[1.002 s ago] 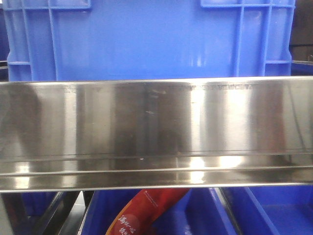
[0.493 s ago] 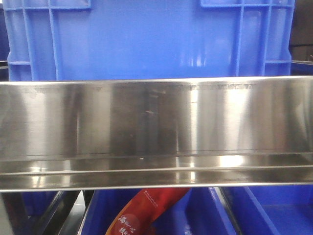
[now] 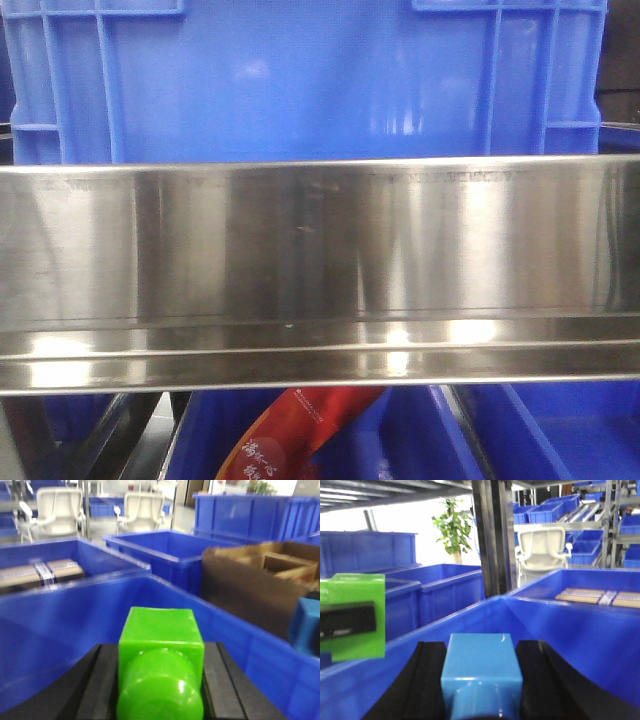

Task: Grab block from conveyor and place in blue bin
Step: 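Open the left gripper to drop the green block into a blue bin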

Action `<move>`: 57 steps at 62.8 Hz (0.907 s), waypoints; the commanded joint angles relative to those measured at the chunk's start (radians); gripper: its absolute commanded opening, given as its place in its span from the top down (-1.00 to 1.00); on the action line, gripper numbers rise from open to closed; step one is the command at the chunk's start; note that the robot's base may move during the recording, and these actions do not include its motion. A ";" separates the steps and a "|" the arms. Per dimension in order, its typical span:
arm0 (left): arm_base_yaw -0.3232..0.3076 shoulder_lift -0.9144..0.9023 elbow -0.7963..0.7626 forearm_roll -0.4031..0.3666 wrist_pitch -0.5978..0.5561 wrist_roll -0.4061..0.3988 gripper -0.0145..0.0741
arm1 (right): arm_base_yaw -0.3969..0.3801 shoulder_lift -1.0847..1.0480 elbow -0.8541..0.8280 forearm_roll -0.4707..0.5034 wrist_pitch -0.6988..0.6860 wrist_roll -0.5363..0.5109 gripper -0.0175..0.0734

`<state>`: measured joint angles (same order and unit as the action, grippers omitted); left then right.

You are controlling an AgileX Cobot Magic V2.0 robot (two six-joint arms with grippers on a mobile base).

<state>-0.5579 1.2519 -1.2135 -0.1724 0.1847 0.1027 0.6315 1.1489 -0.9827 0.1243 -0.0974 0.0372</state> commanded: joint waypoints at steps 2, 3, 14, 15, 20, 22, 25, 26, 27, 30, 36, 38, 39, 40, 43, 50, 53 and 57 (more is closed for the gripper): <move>-0.008 0.032 -0.011 0.001 0.007 0.001 0.92 | -0.002 0.046 -0.008 0.018 -0.049 -0.002 0.97; -0.008 0.035 -0.011 0.001 0.011 0.001 0.92 | -0.004 0.050 -0.008 0.028 -0.049 -0.002 0.96; -0.008 0.051 -0.011 -0.001 0.040 0.001 0.72 | -0.026 0.067 -0.008 0.104 -0.037 -0.002 0.51; -0.008 0.051 -0.011 -0.001 0.040 0.001 0.64 | -0.028 0.067 -0.008 0.104 -0.037 -0.002 0.44; -0.008 0.051 -0.011 -0.001 0.040 0.001 0.35 | -0.040 0.067 -0.008 0.104 -0.033 -0.002 -0.03; -0.008 0.051 -0.011 -0.001 0.040 0.001 0.19 | -0.045 0.067 -0.008 0.104 -0.029 -0.002 -0.17; -0.008 0.051 -0.011 -0.001 0.040 0.001 -0.01 | -0.050 0.067 -0.008 0.104 -0.020 -0.002 -0.36; -0.008 0.051 -0.011 -0.001 0.040 0.001 -0.06 | -0.050 0.067 -0.008 0.104 -0.015 -0.002 -0.43; -0.008 0.051 -0.011 -0.001 0.040 0.001 -0.11 | -0.052 0.067 -0.008 0.104 -0.013 -0.002 -0.47; -0.008 0.051 -0.011 -0.001 0.037 0.001 -0.21 | -0.052 0.065 -0.008 0.104 -0.009 -0.002 -0.56; -0.008 0.051 -0.011 -0.001 0.037 0.001 -0.28 | -0.052 0.056 -0.010 0.109 -0.006 -0.002 -0.57; -0.008 0.049 -0.011 -0.001 0.037 0.001 -0.28 | -0.052 0.051 -0.017 0.109 0.001 -0.002 -0.57; -0.008 0.049 -0.011 -0.001 0.036 0.001 -0.27 | -0.052 0.046 -0.021 0.109 0.003 -0.002 -0.57; -0.008 0.047 -0.011 -0.001 0.036 0.001 -0.27 | -0.052 0.043 -0.023 0.109 0.008 -0.002 -0.57; -0.008 0.039 -0.011 -0.001 0.033 0.001 -0.22 | -0.052 0.027 -0.033 0.109 0.019 -0.002 -0.57; -0.008 -0.001 -0.011 -0.001 0.029 0.001 0.08 | -0.052 -0.022 -0.058 0.109 0.064 -0.002 -0.37; -0.006 -0.024 -0.011 -0.001 0.031 0.001 0.26 | -0.052 -0.045 -0.065 0.109 0.097 -0.002 -0.13; -0.006 -0.042 -0.011 -0.001 0.039 0.001 0.50 | -0.052 -0.070 -0.065 0.109 0.128 -0.002 0.22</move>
<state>-0.5579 1.2455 -1.2135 -0.1724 0.2402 0.1027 0.5856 1.1126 -1.0355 0.2347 0.0000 0.0372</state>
